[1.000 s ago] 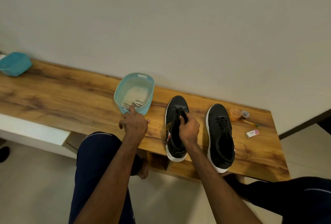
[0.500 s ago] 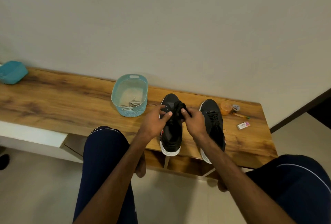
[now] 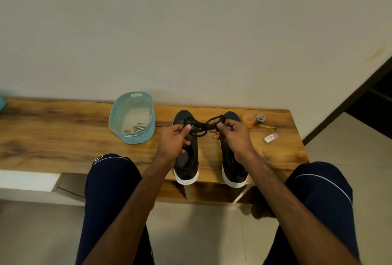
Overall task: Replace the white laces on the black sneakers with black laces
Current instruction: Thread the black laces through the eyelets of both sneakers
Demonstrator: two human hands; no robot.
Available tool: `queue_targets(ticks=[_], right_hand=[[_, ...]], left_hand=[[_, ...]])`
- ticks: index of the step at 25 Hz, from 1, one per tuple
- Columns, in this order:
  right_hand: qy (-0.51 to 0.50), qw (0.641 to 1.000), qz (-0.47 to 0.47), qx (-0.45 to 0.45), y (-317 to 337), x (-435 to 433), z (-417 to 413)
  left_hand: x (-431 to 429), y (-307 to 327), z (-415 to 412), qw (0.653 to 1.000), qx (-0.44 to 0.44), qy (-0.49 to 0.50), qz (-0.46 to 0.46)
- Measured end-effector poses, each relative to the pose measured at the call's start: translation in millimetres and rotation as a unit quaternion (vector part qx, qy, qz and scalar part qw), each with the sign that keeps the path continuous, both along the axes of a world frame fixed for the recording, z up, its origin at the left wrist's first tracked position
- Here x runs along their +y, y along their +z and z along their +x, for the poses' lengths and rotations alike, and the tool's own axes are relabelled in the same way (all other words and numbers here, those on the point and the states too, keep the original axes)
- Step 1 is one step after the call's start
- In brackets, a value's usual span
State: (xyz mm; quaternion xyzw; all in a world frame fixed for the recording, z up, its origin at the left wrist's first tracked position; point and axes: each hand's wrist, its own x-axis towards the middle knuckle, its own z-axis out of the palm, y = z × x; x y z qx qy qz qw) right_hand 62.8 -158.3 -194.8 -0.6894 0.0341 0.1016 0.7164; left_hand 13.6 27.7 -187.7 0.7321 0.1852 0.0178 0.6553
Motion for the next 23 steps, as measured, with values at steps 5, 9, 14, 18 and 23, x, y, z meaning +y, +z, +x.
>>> queue_targets(ticks=[5, 9, 14, 18, 23], right_hand=[[-0.001, 0.999, 0.036, 0.022, -0.8, -4.7, -2.3], [-0.004, 1.000, 0.022, 0.007, 2.4, -6.2, 0.2], [0.025, 0.999, 0.018, -0.024, 4.8, -9.9, 0.9], [0.010, 0.998, -0.046, -0.045, 1.4, -7.5, 0.3], [0.025, 0.962, -0.171, -0.210, -3.5, 12.8, -18.8]], left_hand=[[-8.0, -0.7, 10.0, 0.977, 0.044, -0.009, -0.208], [-12.3, -7.3, 13.5, 0.999, -0.008, -0.022, -0.028], [-4.6, 0.0, 17.1, 0.995, -0.080, -0.004, -0.052], [-7.6, 3.9, 16.1, 0.992, -0.121, 0.025, -0.036], [-20.1, 3.1, 11.9, 0.987, -0.104, -0.042, -0.111]])
